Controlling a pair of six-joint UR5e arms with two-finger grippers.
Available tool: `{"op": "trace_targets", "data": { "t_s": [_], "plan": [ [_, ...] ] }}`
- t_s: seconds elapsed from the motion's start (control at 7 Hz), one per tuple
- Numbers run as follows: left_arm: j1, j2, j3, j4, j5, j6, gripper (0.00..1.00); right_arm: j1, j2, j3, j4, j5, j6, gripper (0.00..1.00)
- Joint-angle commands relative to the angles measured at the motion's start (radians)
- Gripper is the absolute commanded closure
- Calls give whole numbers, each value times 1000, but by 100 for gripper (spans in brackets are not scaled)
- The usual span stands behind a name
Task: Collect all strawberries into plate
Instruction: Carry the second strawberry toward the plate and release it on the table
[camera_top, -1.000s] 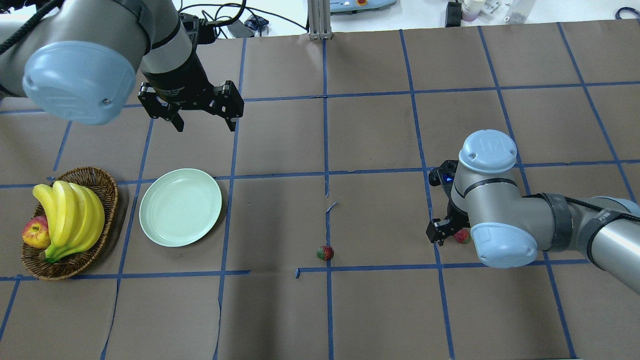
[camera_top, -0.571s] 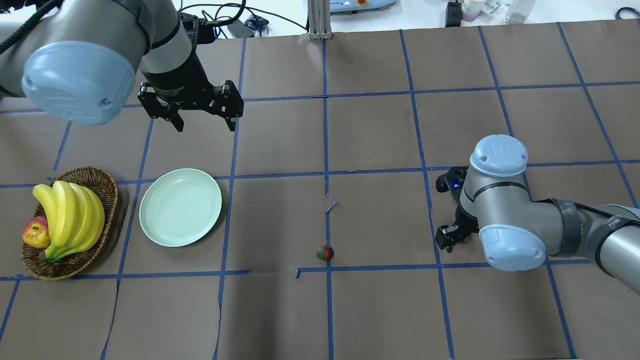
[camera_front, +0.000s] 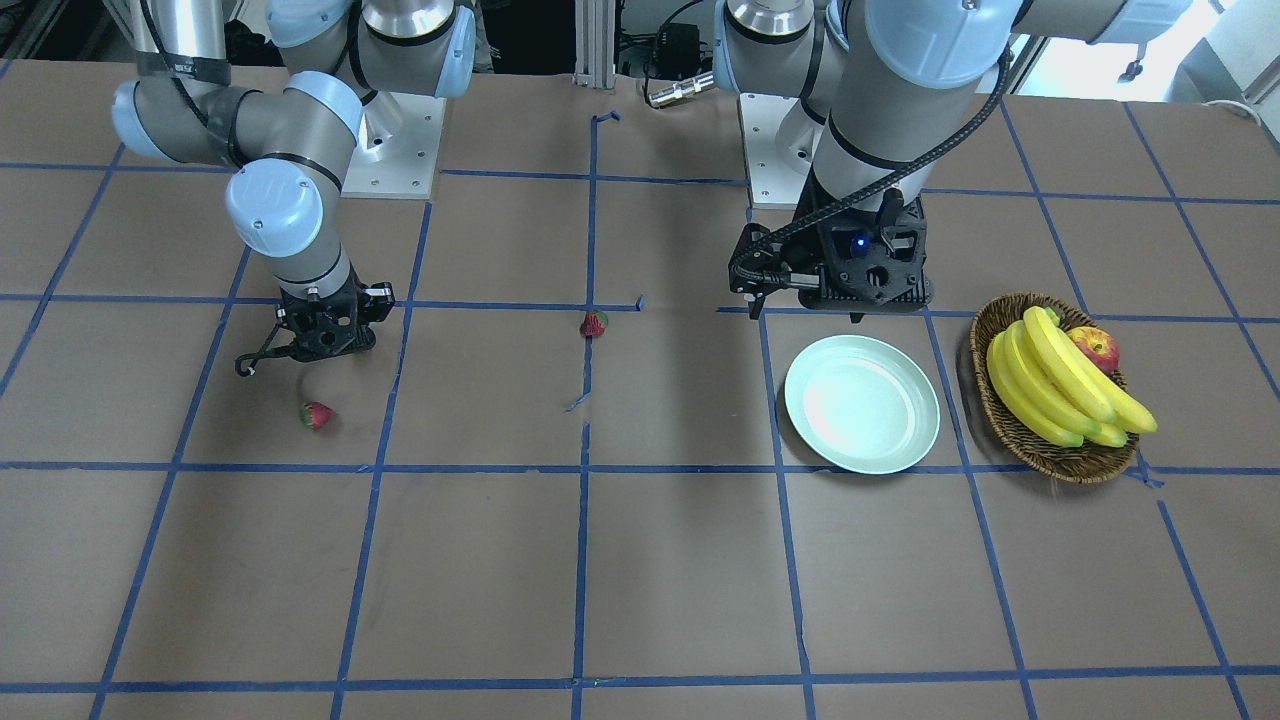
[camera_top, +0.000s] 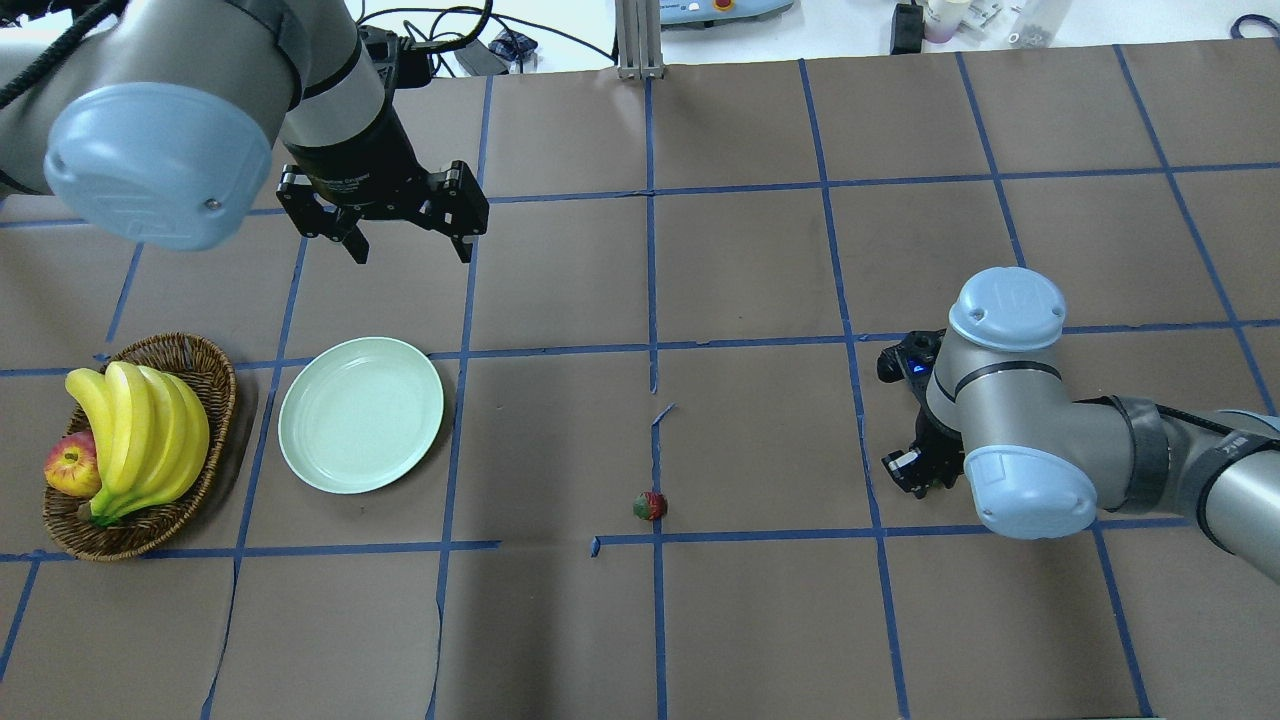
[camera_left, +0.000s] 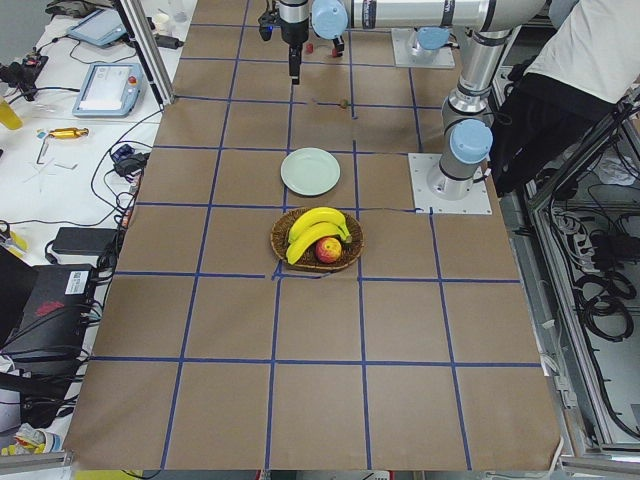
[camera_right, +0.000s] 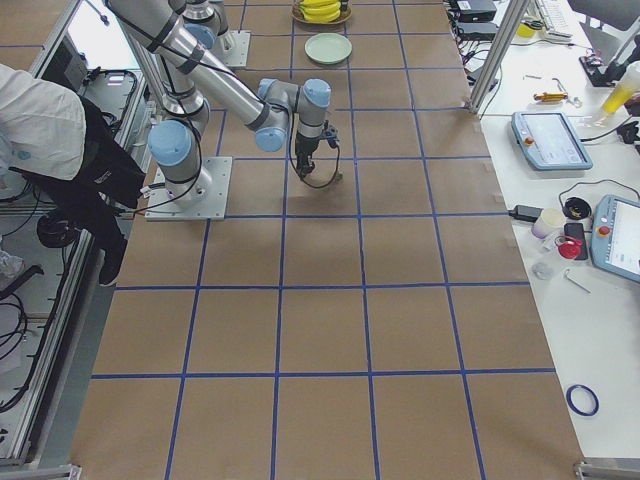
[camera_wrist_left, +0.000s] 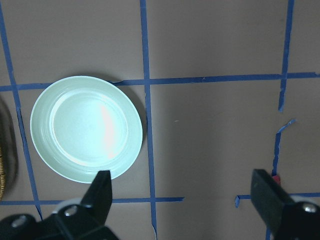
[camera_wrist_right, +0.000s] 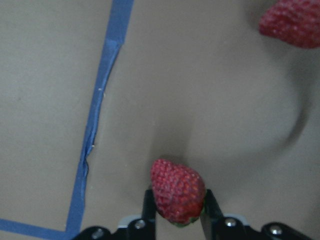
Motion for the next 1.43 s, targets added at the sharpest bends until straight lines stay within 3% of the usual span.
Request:
{"op": "trace_targets", "data": {
  "t_s": [0.0,0.14,0.43,0.71,1.14,1.29],
  "plan": [
    [1,0,0,0,0,0,0,53,13,-75,-23,153,202,100],
    [1,0,0,0,0,1,0,167,43,-164,-16,181,339,100],
    [1,-2,0,0,0,0,0,463,202,-385,-14,183,778,100],
    [1,-2,0,0,0,1,0,619,389,-575,7,183,999,100],
    [1,0,0,0,0,1,0,663,412,-587,9,278,1003,100],
    [1,0,0,0,1,1,0,664,413,-587,9,276,1003,86]
  ]
}}
